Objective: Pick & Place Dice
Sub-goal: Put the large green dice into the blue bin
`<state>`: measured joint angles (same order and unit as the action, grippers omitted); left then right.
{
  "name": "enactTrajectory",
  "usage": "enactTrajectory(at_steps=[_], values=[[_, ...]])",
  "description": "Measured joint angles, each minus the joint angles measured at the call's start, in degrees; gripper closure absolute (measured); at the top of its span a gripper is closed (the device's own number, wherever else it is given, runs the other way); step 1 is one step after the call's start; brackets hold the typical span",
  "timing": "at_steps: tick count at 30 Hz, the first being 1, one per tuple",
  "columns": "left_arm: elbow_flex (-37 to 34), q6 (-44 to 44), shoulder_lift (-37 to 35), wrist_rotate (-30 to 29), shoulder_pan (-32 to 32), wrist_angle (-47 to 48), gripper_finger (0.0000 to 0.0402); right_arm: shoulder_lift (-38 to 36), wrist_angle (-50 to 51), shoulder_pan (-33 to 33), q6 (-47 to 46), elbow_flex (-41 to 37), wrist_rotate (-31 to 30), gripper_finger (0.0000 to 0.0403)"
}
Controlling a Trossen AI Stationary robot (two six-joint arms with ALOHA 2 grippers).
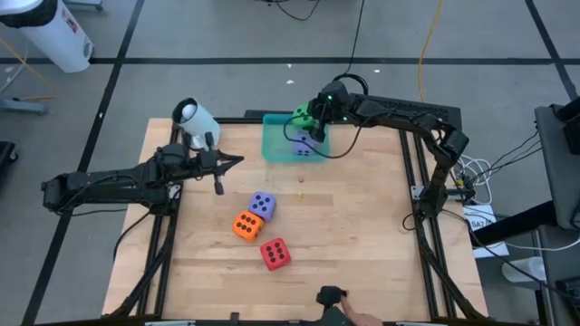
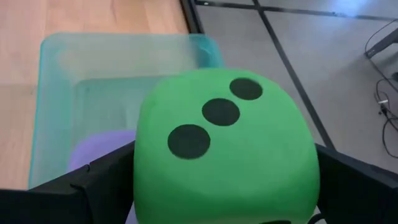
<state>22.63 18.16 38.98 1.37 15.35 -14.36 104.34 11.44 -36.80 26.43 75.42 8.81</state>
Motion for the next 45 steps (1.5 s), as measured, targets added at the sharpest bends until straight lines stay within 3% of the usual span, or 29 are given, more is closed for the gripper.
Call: enactTrajectory(at_steps=[17, 21, 30, 45], values=[[0.00, 0.63, 0.00, -0.02, 0.00, -0.63, 0.0380, -4.70, -17.22, 2.93, -2.14, -0.27, -0.65, 0.0009], [0.00, 0.60, 0.00, -0.01, 0.00, -0.50, 0.0380, -4.12, -19.09, 5.37, -6.35, -0.44, 3.51, 0.0009], [0.00, -0.29, 0.00, -0.02, 0.00, -0.45, 0.0380, 0.76, -26.87, 11.42, -7.30, -0.37, 3.24, 0.0009], [0.00, -0.05, 0.00, -0.50, 0.04, -0.40, 0.0380, 8.44, -30.14, 10.64, -11.23, -0.28, 4.91, 0.0004]])
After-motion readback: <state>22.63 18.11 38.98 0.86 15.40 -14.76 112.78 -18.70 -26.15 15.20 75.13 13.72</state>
